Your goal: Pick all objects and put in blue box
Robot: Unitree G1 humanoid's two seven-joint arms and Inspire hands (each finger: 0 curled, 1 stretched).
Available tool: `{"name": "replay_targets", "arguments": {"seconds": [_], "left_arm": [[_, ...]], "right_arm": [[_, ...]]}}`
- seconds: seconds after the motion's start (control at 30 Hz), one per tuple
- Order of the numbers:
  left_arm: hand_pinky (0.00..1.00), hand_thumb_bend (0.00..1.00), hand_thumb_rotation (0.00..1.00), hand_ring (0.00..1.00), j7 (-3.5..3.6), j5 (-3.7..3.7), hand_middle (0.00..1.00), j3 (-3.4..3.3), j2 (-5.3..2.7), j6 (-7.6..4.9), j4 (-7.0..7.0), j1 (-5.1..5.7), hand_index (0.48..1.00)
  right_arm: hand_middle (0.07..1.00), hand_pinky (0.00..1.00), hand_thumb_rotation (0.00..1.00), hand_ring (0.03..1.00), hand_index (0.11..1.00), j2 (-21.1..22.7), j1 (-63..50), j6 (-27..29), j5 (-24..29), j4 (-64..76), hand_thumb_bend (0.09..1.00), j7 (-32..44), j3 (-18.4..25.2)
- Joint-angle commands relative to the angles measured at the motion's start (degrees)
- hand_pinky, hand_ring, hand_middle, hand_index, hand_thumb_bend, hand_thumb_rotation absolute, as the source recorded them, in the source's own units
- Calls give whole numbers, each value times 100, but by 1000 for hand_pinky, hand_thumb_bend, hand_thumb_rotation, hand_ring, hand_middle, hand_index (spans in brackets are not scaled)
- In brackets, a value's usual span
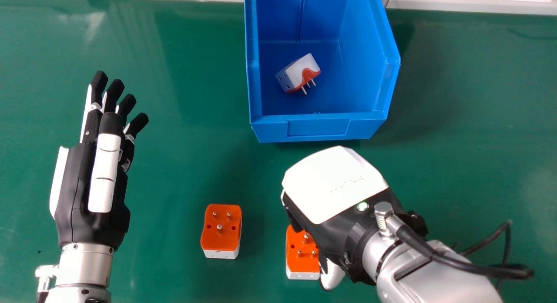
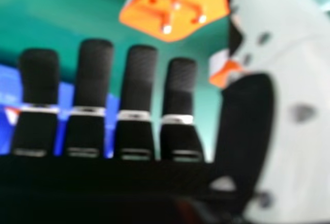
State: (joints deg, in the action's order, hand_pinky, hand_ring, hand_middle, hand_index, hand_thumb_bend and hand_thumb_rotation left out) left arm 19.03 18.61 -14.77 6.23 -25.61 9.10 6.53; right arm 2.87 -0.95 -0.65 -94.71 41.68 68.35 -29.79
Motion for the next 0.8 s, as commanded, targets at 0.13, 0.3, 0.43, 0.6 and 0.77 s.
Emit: {"name": "replay_targets", "arguments": {"seconds": [0.13,0.3,0.43,0.6,0.77], "left_arm": [[923,726,810,967,73,61,990,-3,27,-69,-65,-47,991],[923,728,809,968,23,9,991,10,20,-31,-120,-27,991],[923,732,807,968,32,14,991,20,40,21,-150,-9,991],[926,741,804,969,24,-13,992,12,39,-11,-127,-27,992],[927,742,805,970,21,-12,992,21,40,19,-147,-20,992]], "right_arm": [[771,527,183,707,777,-143,175,93,-10,180,783,396,119],[854,651,231,813,857,-163,163,141,-47,186,862,427,135],[883,696,249,850,886,-183,162,167,-55,218,890,443,164],[925,761,274,905,927,-186,235,191,-69,154,930,531,196],[953,804,295,939,954,-214,256,172,-112,50,956,520,192]]}}
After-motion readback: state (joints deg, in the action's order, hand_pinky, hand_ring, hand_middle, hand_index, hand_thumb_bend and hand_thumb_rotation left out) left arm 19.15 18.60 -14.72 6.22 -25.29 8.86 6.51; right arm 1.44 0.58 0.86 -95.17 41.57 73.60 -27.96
